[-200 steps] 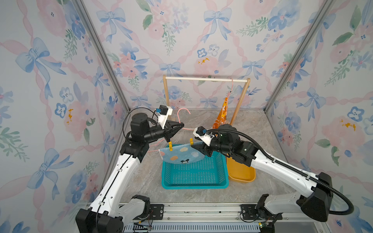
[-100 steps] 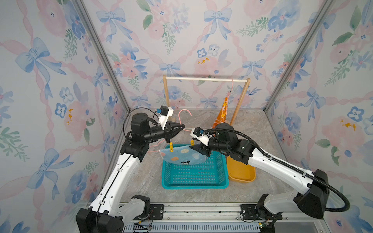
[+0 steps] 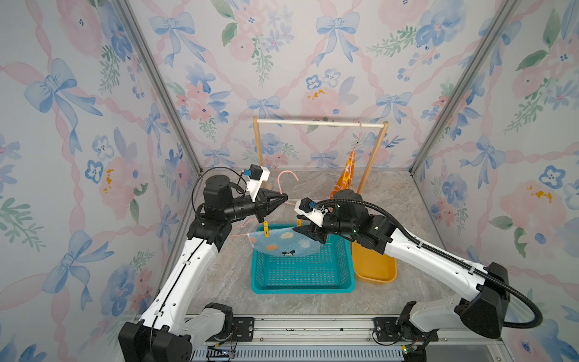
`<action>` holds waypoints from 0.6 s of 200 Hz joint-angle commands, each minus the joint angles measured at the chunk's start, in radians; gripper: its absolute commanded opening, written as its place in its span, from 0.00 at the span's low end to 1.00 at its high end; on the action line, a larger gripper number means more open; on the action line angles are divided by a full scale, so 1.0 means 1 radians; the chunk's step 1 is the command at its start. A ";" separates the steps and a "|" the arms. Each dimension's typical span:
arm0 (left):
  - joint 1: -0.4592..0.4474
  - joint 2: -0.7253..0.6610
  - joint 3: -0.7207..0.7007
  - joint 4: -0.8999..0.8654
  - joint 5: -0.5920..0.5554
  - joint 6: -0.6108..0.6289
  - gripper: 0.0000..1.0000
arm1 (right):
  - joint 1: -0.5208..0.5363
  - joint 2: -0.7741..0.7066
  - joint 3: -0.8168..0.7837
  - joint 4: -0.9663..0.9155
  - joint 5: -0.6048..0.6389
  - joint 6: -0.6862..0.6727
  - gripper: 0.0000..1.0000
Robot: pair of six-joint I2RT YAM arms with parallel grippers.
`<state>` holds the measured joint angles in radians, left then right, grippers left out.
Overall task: Remove the clothespins securing towels to the hanger
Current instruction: Remove the clothespin from the hanger.
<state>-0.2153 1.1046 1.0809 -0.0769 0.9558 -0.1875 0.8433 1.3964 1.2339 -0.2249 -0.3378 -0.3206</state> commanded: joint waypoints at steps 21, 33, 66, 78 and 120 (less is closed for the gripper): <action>0.004 -0.002 0.003 0.012 0.036 0.011 0.00 | -0.005 0.008 0.042 -0.040 -0.018 -0.023 0.44; 0.005 -0.003 0.003 0.012 0.036 0.010 0.00 | -0.004 0.010 0.045 -0.043 -0.018 -0.026 0.43; 0.004 -0.004 0.001 0.012 0.066 0.012 0.00 | 0.000 0.025 0.061 -0.056 -0.020 -0.035 0.40; 0.004 -0.005 0.001 0.012 0.067 0.013 0.00 | 0.000 0.028 0.064 -0.060 -0.020 -0.038 0.39; 0.005 -0.006 0.001 0.012 0.070 0.014 0.00 | 0.003 0.038 0.068 -0.074 -0.020 -0.044 0.37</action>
<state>-0.2153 1.1046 1.0809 -0.0772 0.9890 -0.1871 0.8444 1.4200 1.2766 -0.2615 -0.3450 -0.3523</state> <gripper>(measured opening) 0.080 0.375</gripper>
